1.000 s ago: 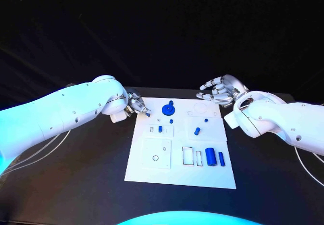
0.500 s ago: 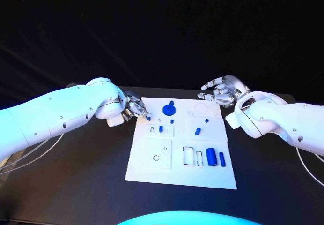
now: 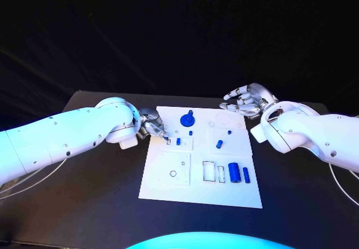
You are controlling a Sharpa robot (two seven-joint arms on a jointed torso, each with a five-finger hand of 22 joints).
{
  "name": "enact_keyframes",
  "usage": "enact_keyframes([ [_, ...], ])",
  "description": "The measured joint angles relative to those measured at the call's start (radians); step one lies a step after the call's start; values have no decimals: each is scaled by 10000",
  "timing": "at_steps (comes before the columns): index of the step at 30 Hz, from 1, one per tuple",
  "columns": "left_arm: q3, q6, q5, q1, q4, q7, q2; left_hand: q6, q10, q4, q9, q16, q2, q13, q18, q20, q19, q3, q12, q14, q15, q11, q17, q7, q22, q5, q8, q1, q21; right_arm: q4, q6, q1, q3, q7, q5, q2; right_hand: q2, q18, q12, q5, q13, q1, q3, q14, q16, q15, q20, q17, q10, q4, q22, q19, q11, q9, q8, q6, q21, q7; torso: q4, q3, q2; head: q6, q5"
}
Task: Assemble the parts on the task board
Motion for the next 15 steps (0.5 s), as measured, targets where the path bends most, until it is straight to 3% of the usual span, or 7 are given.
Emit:
enact_keyframes([
  [15, -41, -299, -695, -127, 116, 416, -44, 50, -1, -13, -12, -1, -26, -1, -1, -36, 35, 13, 36, -36, -35, 1, 0, -19, -1, 43, 1, -106, -2, 1, 0, -34, -3, 3, 0, -10, 0, 0, 0, 0, -1, 0, 0, 0, 0, 0, 0, 8, 0, 0, -1, 0, 1, 0, -1, 0, 0, 0, -9, 7, 7, -57, 11],
])
